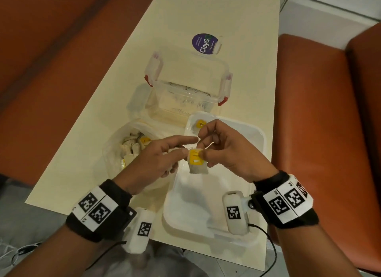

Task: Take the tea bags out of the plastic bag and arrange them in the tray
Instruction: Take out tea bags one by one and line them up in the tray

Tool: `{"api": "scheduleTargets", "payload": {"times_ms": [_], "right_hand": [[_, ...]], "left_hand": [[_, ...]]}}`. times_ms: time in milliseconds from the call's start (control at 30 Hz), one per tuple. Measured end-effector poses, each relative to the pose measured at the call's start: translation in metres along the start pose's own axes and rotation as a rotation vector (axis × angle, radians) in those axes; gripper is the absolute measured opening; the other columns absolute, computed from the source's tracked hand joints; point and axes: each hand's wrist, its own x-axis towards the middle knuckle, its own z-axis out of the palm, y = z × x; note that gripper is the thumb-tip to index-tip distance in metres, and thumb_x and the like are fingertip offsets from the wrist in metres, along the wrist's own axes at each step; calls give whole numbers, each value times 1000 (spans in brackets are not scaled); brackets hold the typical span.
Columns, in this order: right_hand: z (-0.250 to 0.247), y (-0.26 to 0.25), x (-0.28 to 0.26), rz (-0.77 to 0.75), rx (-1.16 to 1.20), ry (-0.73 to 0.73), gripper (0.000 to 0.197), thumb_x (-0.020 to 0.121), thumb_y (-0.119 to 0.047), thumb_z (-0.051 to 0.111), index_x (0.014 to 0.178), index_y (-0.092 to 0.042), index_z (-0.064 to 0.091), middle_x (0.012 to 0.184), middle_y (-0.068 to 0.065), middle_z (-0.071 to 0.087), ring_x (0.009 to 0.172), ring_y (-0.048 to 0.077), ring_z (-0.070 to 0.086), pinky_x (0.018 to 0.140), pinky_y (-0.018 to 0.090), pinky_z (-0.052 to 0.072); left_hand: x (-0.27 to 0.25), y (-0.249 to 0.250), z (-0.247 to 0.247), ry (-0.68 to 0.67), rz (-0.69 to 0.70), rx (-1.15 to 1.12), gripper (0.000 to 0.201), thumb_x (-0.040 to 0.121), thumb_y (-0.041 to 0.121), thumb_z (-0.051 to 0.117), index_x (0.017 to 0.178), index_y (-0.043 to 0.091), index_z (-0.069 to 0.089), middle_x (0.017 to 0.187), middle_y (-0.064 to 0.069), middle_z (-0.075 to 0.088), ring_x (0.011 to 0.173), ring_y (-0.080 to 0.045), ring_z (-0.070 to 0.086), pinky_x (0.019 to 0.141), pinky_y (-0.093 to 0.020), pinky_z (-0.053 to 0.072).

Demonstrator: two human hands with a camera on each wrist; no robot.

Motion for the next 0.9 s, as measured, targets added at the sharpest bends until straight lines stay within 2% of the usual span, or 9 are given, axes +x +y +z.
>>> {"api": "scheduleTargets", "payload": {"times_ms": [67,133,267,367,467,533,700,800,900], "right_hand": [[1,1,3,-15,13,34,33,83,6,70,103,-16,56,82,2,71,73,21,63,66,34,54],[1,2,5,-24,47,81,33,86,9,68,105,-14,55,83,4,71,74,22,63,67,35,54],[0,7,3,28,109,122,32,88,-4,72,117,-9,60,89,5,73,82,20,67,74,35,55],[0,15,2,131,65,110,21,88,-18,74,106,-10,70,91,4,73,84,15,68,76,34,52],[2,26,5,189,114,123,15,88,-17,73,96,-5,70,89,6,71,81,16,66,76,33,51],[0,32,12,199,139,162,13,90,-17,71,98,-6,70,88,7,71,78,15,66,72,29,53],[-6,63,56,334,102,345,22,93,-21,69,107,-4,67,92,15,72,71,14,71,67,25,56],[-3,78,79,381,87,376,12,93,-17,69,101,-8,66,78,8,66,62,13,65,61,24,54],[-2,90,93,378,35,454,8,91,-16,70,87,-12,66,68,4,63,62,17,63,62,32,51]], "left_hand": [[3,4,2,-43,12,39,23,96,28,60,115,27,72,65,15,60,56,-5,45,51,-15,34],[6,4,5,-39,45,117,21,93,27,65,110,21,75,58,21,60,53,4,49,53,-7,35],[6,2,9,1,81,137,18,92,22,69,108,21,76,72,26,69,64,15,57,61,-3,39],[7,-1,8,58,88,165,20,90,29,70,109,26,77,86,18,76,68,12,60,63,-5,40],[10,-6,5,72,63,284,16,88,41,72,97,31,79,73,16,72,61,6,55,63,-14,40],[12,-9,3,110,27,291,14,85,44,74,90,32,79,70,16,70,58,6,54,63,-17,41],[9,-14,-3,170,2,255,17,86,40,73,95,27,79,88,18,75,60,12,57,64,-15,39],[5,-17,-8,152,-10,248,15,87,39,72,95,28,78,95,19,75,64,7,61,61,-13,42],[2,-18,-12,159,-18,230,15,88,39,71,94,28,78,96,20,75,62,5,61,58,-13,43]]}}
